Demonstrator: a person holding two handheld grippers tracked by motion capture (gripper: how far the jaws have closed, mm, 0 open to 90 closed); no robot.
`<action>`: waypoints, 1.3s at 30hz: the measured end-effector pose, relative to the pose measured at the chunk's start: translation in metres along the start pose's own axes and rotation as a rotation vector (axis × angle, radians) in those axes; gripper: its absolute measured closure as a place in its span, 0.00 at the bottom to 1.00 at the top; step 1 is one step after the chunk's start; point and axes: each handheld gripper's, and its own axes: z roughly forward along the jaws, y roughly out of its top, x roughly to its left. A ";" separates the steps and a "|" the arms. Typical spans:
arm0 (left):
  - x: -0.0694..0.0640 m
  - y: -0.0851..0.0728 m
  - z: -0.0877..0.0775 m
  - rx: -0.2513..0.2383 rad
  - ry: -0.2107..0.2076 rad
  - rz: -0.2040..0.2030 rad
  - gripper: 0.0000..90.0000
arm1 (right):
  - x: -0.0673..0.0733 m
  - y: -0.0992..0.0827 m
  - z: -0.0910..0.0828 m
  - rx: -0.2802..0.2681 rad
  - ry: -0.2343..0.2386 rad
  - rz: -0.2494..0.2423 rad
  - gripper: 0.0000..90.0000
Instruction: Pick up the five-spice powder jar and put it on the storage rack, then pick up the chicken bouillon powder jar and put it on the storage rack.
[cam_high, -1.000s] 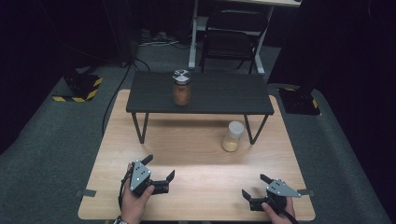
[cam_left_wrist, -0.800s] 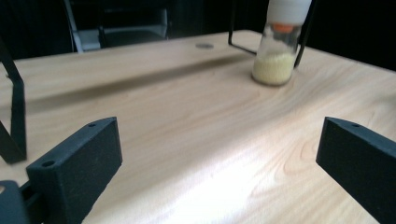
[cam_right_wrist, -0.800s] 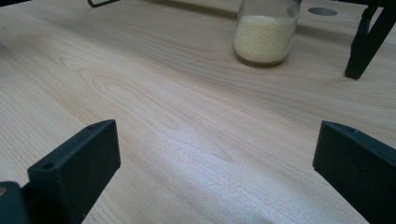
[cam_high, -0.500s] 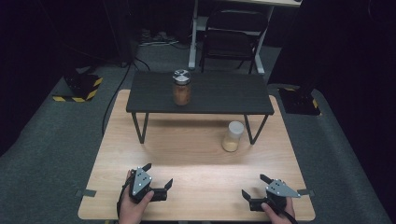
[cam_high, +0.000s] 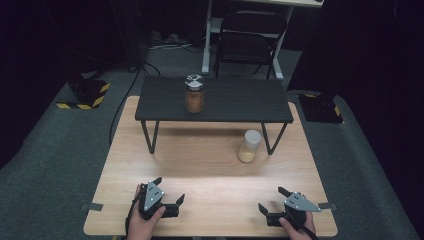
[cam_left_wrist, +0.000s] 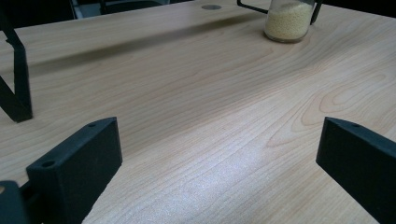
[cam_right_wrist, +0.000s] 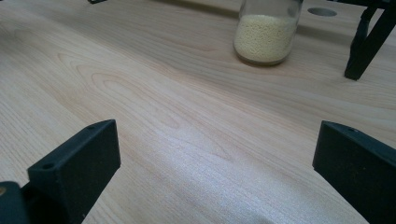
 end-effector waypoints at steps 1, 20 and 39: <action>-0.001 0.000 0.000 0.002 0.001 0.008 0.01 | 0.000 0.000 0.000 -0.001 -0.002 0.000 0.00; -0.003 -0.001 0.000 -0.007 -0.006 0.029 0.01 | 0.005 0.001 0.000 0.005 -0.017 -0.009 0.00; 0.002 0.002 0.001 0.009 -0.032 0.007 0.01 | 0.007 0.000 -0.001 0.003 -0.027 0.018 0.00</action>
